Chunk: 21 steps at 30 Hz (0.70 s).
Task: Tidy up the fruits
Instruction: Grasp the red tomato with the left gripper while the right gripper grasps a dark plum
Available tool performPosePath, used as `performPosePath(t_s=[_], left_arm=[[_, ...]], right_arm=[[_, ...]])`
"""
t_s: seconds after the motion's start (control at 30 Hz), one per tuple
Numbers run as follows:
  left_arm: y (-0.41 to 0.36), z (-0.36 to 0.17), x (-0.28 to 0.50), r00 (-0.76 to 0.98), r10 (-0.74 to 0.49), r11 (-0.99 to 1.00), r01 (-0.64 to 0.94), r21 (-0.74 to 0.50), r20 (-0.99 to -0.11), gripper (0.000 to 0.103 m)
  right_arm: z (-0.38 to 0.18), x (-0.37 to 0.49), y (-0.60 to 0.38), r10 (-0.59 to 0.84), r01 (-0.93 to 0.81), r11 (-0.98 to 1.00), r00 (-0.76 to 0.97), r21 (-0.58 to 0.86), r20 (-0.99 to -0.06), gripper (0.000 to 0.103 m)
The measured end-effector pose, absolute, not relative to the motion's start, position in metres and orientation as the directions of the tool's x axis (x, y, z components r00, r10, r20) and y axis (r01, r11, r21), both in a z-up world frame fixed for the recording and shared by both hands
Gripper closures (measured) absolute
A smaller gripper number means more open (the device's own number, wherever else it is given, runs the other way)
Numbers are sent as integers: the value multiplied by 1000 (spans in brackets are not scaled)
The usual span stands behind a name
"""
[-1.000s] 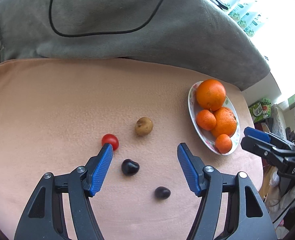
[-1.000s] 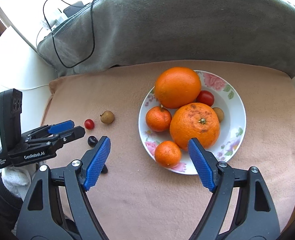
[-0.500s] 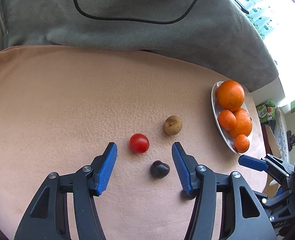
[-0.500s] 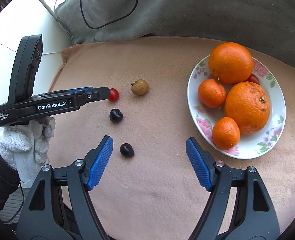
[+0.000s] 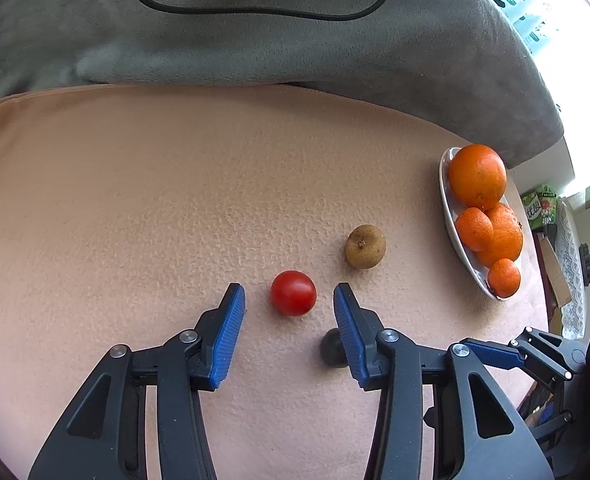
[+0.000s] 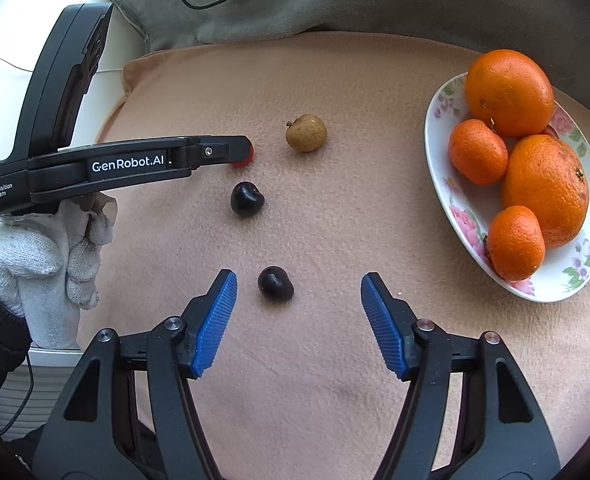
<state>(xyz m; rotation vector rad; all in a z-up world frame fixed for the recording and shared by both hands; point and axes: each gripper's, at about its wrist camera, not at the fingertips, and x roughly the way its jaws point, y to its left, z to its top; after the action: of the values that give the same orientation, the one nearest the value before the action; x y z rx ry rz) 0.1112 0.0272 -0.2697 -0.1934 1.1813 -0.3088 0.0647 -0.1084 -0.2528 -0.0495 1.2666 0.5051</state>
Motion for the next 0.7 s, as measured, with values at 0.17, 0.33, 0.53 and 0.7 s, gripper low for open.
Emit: performPosePath(t_s=[0.17, 0.33, 0.53, 0.7], left_arm=[[20, -272, 111, 338, -334, 942, 153, -298, -880, 59], [13, -274, 114, 335, -336, 941, 157, -300, -880, 62], [6, -277, 117, 333, -332, 942, 165, -292, -883, 64], [3, -278, 120, 332, -329, 943, 168, -288, -884, 66]], right_arm=[[-260, 64, -102, 331, -397, 887, 189, 236, -924, 42], [-265, 66, -96, 324, -409, 883, 175, 231, -930, 52], [-269, 68, -90, 322, -420, 878, 168, 228, -932, 58], [-271, 66, -87, 318, -426, 876, 158, 226, -935, 64]])
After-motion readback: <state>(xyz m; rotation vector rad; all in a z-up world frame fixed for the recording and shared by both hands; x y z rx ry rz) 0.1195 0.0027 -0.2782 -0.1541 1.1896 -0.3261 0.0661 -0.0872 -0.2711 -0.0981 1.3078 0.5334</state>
